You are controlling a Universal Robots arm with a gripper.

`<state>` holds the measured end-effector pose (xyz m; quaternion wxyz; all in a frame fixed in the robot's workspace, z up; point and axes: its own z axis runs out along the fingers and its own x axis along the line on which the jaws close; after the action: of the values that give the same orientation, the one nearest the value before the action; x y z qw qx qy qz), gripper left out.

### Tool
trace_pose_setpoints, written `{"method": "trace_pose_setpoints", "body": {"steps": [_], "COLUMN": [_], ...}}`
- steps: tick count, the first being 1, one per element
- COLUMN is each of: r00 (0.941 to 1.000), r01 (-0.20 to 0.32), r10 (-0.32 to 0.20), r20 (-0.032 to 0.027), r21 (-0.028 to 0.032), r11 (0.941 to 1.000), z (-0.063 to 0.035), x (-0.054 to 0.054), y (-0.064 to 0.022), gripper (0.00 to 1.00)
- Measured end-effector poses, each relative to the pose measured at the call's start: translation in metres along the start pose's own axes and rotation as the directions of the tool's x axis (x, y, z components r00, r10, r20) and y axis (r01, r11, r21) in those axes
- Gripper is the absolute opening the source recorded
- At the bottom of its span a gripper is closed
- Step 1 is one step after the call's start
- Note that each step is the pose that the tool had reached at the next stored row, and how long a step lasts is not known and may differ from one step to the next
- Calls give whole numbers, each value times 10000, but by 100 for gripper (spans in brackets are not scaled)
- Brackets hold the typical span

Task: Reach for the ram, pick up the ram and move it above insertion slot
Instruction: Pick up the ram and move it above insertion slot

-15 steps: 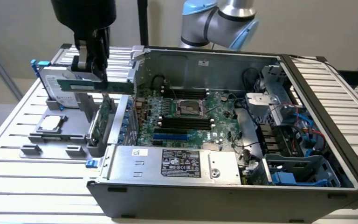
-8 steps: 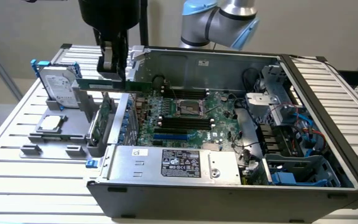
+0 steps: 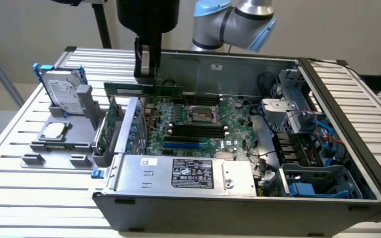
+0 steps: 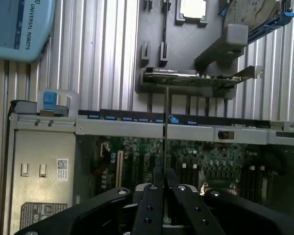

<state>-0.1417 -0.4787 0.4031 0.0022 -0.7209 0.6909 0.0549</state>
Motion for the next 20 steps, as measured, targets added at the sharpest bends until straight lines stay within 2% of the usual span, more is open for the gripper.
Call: {"method": "trace_pose_setpoints", "body": {"steps": [4, 12, 20], "r00": [10000, 10000, 10000], "r01": [2, 3, 5], "r10": [-2, -3, -5], "r20": [20, 22, 22], "r21": [4, 11, 29], "r11": [10000, 10000, 10000], "z": [9, 87, 150], "x": [-16, -107, -264], "y": [-175, -485, -699], "gripper": [13, 13, 13]}}
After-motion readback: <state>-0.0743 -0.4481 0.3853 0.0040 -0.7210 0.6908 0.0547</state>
